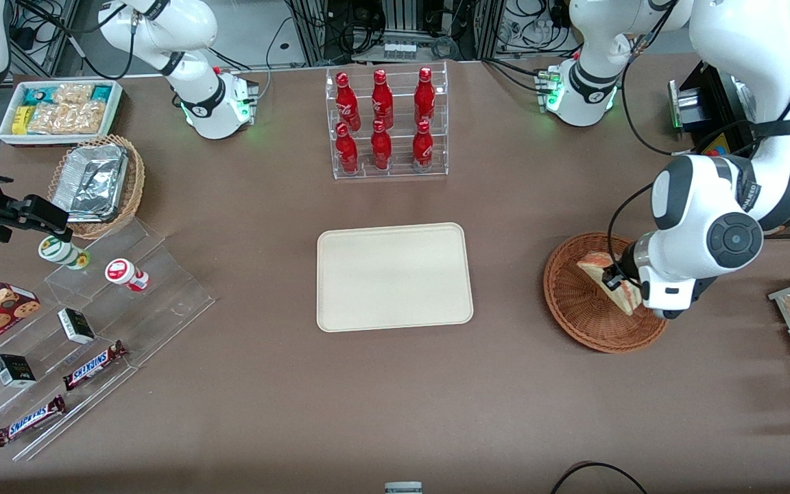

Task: Place sandwich from basket to tray
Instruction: 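Lift the sandwich and carry it with the left gripper over the tray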

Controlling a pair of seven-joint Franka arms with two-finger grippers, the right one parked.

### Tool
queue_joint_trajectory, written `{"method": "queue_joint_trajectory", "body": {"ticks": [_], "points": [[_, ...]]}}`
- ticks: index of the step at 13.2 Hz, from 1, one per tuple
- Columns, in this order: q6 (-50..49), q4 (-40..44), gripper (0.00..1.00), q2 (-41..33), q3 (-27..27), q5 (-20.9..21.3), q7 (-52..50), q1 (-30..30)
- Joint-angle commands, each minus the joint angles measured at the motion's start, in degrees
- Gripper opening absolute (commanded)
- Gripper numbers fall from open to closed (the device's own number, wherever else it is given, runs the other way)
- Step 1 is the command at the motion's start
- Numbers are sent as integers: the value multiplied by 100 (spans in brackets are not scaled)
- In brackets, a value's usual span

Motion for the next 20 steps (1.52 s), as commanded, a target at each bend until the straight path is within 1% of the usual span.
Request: {"method": "queue_joint_trajectory", "body": {"ticks": [1, 2, 4, 7, 9, 11, 13, 14, 15, 17, 18, 20], "points": [[-55, 187, 0, 109, -509, 21, 92, -34], [-64, 327, 0, 214, -711, 30, 171, -60], [-46, 381, 0, 259, -888, 30, 259, -208], [331, 407, 0, 513, -959, 13, 785, -840], [341, 914, 0, 1003, -959, 4, 673, -1402], [323, 1451, 0, 1470, -950, 74, 454, -1781], [358, 1724, 0, 1796, -950, 66, 427, -2115], [341, 2039, 0, 2023, -942, 74, 374, -2273], [332, 2295, 0, 2243, -933, 83, 148, -2423], [349, 2638, 0, 2551, -915, 406, -257, -2687], [349, 2831, 0, 2718, -915, 487, -433, -2723], [341, 3148, 0, 3000, -915, 496, -557, -2880]]}}
